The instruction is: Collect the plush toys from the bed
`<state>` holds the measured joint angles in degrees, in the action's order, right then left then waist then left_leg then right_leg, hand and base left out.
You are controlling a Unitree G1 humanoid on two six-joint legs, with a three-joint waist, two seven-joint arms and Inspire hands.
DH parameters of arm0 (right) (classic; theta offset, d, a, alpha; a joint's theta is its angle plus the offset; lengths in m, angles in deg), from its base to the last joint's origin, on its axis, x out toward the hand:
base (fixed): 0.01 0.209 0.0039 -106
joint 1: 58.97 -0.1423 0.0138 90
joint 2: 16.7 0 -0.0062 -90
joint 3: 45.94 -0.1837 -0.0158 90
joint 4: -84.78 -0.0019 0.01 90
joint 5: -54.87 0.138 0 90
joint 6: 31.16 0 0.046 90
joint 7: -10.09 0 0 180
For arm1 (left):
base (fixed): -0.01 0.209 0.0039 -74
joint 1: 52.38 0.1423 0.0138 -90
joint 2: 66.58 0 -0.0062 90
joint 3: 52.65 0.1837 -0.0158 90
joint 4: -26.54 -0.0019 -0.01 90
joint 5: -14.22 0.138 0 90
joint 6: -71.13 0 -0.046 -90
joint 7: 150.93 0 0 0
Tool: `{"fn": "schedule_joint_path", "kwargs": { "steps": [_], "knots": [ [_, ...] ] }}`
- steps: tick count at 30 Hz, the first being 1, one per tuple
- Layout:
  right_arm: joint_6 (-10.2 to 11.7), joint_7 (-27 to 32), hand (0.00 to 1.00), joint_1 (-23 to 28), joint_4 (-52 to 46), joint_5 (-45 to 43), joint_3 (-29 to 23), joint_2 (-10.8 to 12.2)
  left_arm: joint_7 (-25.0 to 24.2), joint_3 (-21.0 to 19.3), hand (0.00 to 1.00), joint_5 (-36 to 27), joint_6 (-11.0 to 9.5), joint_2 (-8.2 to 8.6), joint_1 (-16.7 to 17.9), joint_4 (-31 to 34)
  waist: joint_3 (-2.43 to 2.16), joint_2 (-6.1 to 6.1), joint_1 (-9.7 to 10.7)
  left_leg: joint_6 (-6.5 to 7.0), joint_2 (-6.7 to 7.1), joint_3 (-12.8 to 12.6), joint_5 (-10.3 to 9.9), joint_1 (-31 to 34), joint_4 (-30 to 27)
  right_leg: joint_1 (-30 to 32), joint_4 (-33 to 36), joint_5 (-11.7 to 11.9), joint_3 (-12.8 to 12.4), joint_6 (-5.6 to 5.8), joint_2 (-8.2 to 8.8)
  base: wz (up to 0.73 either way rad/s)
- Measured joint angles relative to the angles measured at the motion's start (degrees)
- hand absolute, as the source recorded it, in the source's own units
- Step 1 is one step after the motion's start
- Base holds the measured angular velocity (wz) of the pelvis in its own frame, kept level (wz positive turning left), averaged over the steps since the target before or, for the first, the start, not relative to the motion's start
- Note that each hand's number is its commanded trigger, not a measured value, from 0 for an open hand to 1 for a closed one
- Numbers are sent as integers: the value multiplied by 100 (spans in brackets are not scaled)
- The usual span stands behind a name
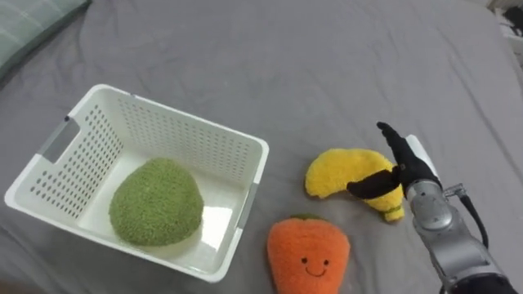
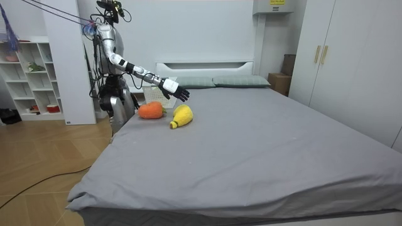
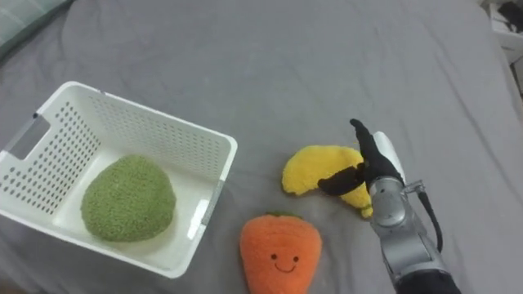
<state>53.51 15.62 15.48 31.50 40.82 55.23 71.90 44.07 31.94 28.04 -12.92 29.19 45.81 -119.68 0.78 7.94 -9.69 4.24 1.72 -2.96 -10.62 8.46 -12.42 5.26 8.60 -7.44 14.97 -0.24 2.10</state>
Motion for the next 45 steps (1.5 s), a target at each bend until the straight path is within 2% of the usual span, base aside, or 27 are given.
{"fn": "schedule_joint_path", "kwargs": {
  "steps": [4, 11, 13, 19, 24, 28, 29, 30, 31, 32, 34, 40, 45],
  "knots": [
    [54, 114, 0, -94, 267, -1, 141, -16, 68, 6, 0, -302, -45, -5, 34, 9, 14, 9, -109, -10, 9, 108, 7, 227, -39, 173, 5, 0, 126, 0, 10, 15],
    [163, 558, 0, -497, 1269, 21, 108, -61, 69, 124, 0, -300, -79, -12, 62, 39, 30, 56, -180, -18, 37, 326, 27, 355, -80, 170, 2, 0, 418, 0, 27, 20],
    [282, 705, 0, -598, 1570, 57, 110, -66, 75, 128, 0, -300, -120, -15, 21, 66, 43, 78, -188, -18, 47, 370, 31, 437, -119, 209, 0, -1, 516, 0, 36, 15],
    [394, 952, 0, -837, 2130, -17, 109, -129, 80, 225, 0, -291, -185, -41, -75, 115, 51, 120, -226, 5, 116, 474, 116, 653, -135, 391, 8, 0, 618, 0, 91, 9],
    [387, 1078, 0, -875, 2438, -417, 106, -262, 58, 242, 0, -288, -128, -81, -74, 117, 64, 113, -369, 1, 127, 553, 131, 712, -139, 415, 10, 0, 760, 0, 102, 7],
    [277, 1233, 0, -872, 2641, -914, 106, -456, -31, 235, 0, -300, -79, -92, -74, 96, 79, 60, -502, -11, 139, 646, 155, 824, -162, 482, 18, 0, 886, -1, 110, 13],
    [277, 1255, 5, -874, 2670, -958, 106, -483, -39, 235, 0, -299, -79, -94, -74, 94, 83, 54, -510, -13, 143, 654, 162, 843, -167, 494, 18, 0, 897, -1, 112, 16],
    [275, 1303, 18, -894, 2770, -1100, 107, -515, -47, 235, 0, -300, -62, -95, -71, 91, 83, 45, -541, -14, 148, 679, 164, 876, -188, 512, 18, -1, 906, -2, 112, 9],
    [268, 1335, 82, -920, 2861, -1227, 107, -534, -47, 235, 0, -300, -48, -95, -71, 91, 85, 38, -562, -14, 153, 690, 164, 901, -208, 523, 18, -3, 919, -3, 114, 7],
    [263, 1351, 100, -923, 2888, -1288, 107, -544, -48, 236, 0, -300, -44, -95, -71, 91, 88, 34, -586, -14, 154, 692, 164, 903, -208, 524, 18, -4, 925, -3, 116, 4],
    [219, 1428, 100, -924, 2999, -1376, 111, -572, -52, 237, 0, -307, -43, -95, -72, 93, 90, 31, -654, -11, 167, 708, 166, 906, -211, 522, 18, -5, 930, -1, 126, 2],
    [205, 1575, 100, -977, 3002, -1387, 111, -720, -223, 265, 0, -307, -6, -95, -71, 28, 94, 28, -669, 15, 194, 737, 185, 965, -230, 568, 42, -6, 926, 1, 167, 2],
    [152, 1563, 100, -938, 3013, -1373, 121, -721, -234, 384, 0, -308, -6, -96, -71, -1, 94, 28, -665, 8, 203, 780, 202, 972, -231, 559, 44, -6, 952, 1, 158, 4]
  ]
}}
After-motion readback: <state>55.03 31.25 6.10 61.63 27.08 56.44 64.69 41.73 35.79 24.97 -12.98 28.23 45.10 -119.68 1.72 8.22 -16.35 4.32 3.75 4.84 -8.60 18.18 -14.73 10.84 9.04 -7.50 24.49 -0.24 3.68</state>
